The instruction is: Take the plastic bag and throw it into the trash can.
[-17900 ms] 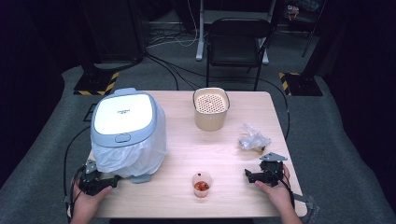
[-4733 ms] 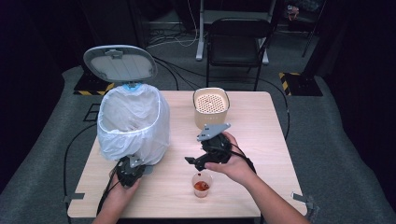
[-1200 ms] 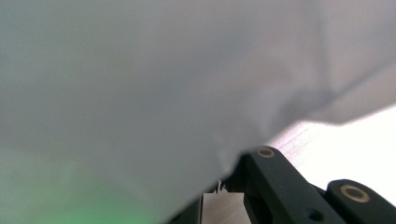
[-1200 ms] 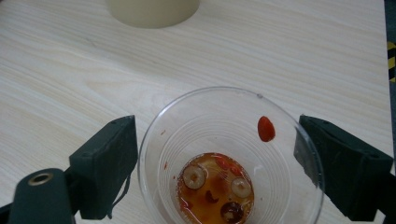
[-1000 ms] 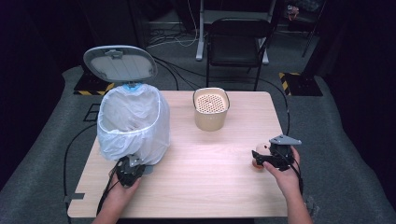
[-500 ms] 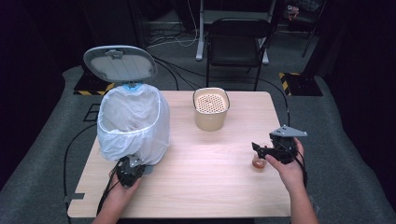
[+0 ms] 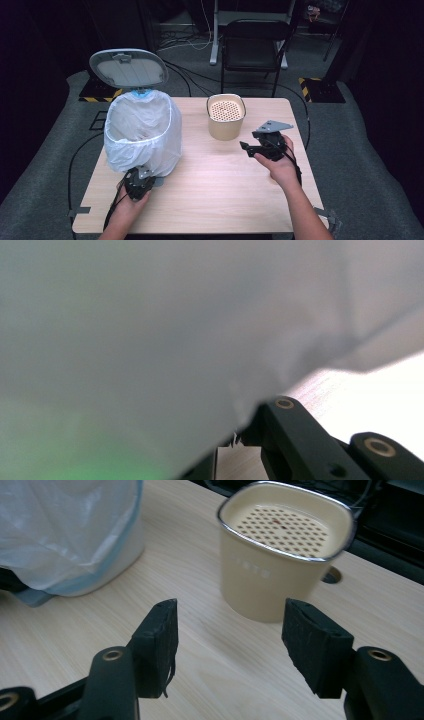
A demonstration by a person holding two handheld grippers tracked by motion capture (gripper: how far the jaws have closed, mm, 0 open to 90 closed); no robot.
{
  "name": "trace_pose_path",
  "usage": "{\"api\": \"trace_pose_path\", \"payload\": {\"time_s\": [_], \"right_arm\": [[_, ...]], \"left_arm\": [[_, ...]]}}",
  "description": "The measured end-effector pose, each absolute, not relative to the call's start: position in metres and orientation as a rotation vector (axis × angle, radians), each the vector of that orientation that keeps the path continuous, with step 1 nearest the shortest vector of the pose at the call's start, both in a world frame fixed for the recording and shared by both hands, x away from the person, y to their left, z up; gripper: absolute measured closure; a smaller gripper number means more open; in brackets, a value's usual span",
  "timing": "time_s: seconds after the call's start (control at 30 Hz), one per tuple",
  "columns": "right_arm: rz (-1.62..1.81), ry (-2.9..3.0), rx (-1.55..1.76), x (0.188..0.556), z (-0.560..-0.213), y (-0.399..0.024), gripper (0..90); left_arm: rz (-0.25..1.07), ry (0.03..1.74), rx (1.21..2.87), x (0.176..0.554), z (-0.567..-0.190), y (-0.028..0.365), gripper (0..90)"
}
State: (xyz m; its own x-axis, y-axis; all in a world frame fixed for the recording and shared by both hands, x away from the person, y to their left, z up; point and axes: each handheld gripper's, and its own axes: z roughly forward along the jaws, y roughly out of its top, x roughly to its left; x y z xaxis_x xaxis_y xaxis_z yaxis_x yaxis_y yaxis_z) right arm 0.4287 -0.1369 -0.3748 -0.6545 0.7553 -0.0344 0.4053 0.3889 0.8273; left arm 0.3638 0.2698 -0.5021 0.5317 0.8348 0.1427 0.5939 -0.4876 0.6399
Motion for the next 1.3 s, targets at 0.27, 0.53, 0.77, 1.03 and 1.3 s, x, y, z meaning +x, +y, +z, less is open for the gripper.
{"api": "trace_pose_path", "payload": {"time_s": [0.27, 0.53, 0.77, 1.03, 1.3], "right_arm": [[1.166, 2.289, 0.942, 0.45, -0.378, -0.1, 43.9], [1.178, 2.31, 0.974, 0.473, -0.376, -0.076, 46.5], [1.142, 2.289, 0.947, 0.49, -0.378, -0.068, 45.5], [1.104, 2.287, 0.984, 0.514, -0.387, -0.062, 45.7], [1.066, 2.282, 1.002, 0.526, -0.4, -0.055, 44.7]], "left_arm": [[0.599, 1.154, 2.25, 0.364, -0.502, 0.27, 87.3], [0.604, 1.153, 2.249, 0.364, -0.502, 0.27, 87.3], [0.609, 1.15, 2.25, 0.364, -0.502, 0.27, 87.4], [0.608, 1.156, 2.245, 0.364, -0.502, 0.269, 87.4], [0.6, 1.155, 2.242, 0.364, -0.502, 0.27, 87.4]]}}
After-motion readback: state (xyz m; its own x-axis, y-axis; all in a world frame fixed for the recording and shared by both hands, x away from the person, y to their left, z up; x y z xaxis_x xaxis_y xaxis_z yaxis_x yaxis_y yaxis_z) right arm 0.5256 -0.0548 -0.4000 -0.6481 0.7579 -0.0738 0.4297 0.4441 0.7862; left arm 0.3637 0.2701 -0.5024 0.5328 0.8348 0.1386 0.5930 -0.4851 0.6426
